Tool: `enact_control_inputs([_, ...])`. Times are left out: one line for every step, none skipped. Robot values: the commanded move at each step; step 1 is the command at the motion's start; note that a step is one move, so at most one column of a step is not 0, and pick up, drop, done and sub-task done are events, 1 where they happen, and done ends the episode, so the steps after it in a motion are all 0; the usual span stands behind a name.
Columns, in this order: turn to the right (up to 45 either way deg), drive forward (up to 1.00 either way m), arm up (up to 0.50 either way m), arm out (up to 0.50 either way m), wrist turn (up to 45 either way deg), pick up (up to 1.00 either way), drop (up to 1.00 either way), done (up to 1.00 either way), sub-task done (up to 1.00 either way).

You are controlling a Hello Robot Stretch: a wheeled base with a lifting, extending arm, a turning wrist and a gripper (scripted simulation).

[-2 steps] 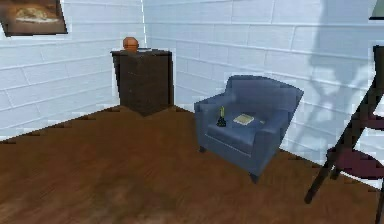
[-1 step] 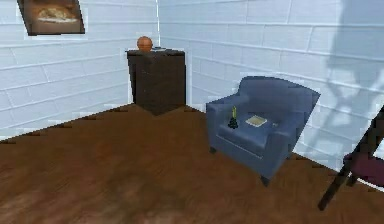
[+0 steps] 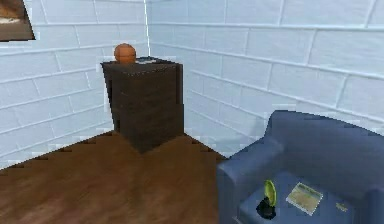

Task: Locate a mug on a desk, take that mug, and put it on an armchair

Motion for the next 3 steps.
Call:
enact_control_inputs([0.0, 0.35, 0.0, 0.0, 0.0, 0.0, 0.0, 0.0, 0.0])
enact_control_inputs([-45.0, 0.0, 0.0, 0.0, 0.0, 0.0, 0.0, 0.0, 0.0])
enact_control_inputs([-45.0, 0.0, 0.0, 0.0, 0.0, 0.0, 0.0, 0.0, 0.0])
